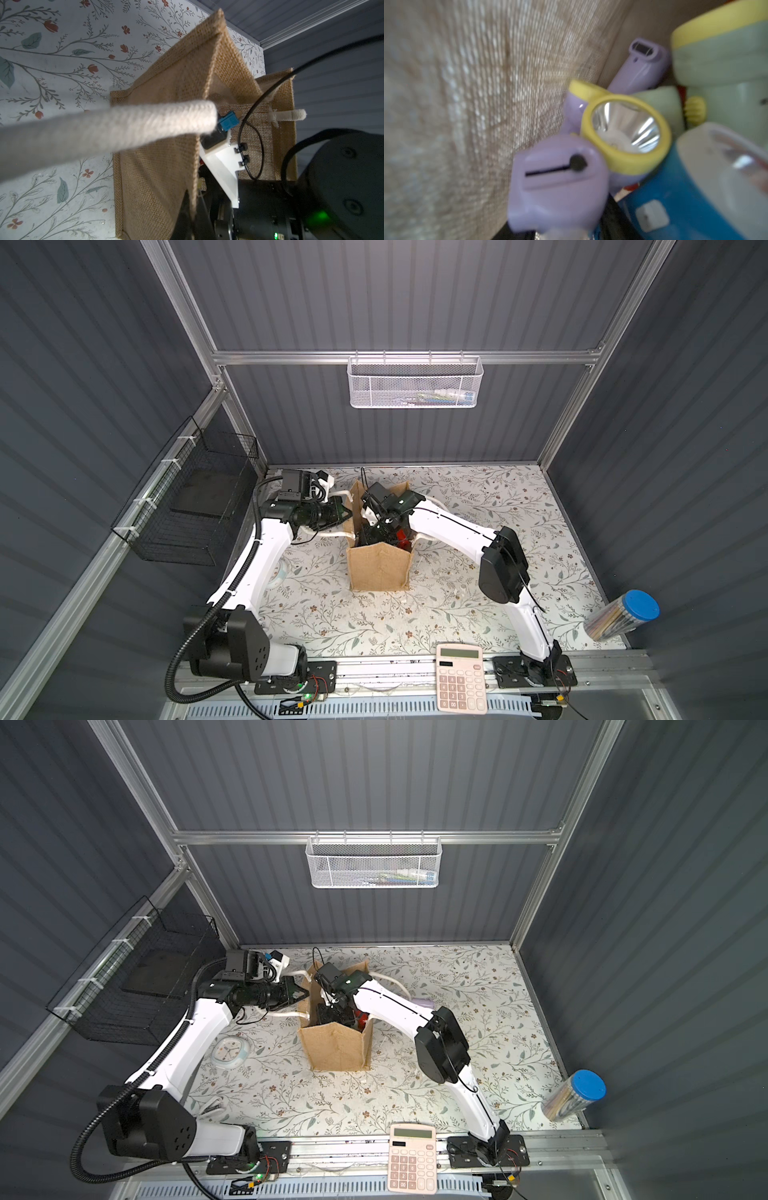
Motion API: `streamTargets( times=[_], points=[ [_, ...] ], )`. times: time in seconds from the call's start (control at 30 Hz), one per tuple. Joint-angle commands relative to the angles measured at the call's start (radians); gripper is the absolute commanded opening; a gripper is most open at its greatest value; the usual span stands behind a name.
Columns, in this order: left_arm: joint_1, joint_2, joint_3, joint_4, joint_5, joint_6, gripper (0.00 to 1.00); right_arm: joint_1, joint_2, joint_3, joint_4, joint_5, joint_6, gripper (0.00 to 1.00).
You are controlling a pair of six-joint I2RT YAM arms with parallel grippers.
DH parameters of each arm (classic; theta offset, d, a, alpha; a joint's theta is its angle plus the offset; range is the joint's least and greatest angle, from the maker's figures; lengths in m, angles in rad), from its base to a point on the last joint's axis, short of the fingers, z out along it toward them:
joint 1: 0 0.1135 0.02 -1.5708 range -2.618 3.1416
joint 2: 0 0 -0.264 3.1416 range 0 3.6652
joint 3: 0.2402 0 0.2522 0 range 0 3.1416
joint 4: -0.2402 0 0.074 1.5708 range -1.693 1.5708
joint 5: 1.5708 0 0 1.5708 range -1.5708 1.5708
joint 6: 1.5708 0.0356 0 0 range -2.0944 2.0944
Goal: Put the flashlights into the tote bags
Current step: Place the flashlight in the canvas bag.
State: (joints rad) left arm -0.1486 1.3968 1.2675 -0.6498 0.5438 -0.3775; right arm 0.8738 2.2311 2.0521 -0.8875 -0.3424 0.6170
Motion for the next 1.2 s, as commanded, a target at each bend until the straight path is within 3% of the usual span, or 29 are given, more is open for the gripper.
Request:
streamTargets(
  times=[0.0,0.4,0.87,1.17],
  points=[
    [0.006,-0.025,0.015,0.025,0.027,0.002,0.00,0.002,0.014,0.015,-0.050,-0.032,-0.032,0.52],
    [0.006,-0.031,0.015,0.027,0.025,-0.001,0.00,-0.024,-0.077,-0.001,-0.034,-0.106,-0.074,0.62],
    [0.006,-0.024,0.013,0.033,0.025,-0.006,0.00,-0.096,-0.322,-0.040,0.074,-0.222,-0.011,0.70],
    [0.006,-0.030,0.009,0.033,0.022,-0.002,0.00,-0.202,-0.518,-0.220,0.254,-0.293,0.099,0.71]
  ],
)
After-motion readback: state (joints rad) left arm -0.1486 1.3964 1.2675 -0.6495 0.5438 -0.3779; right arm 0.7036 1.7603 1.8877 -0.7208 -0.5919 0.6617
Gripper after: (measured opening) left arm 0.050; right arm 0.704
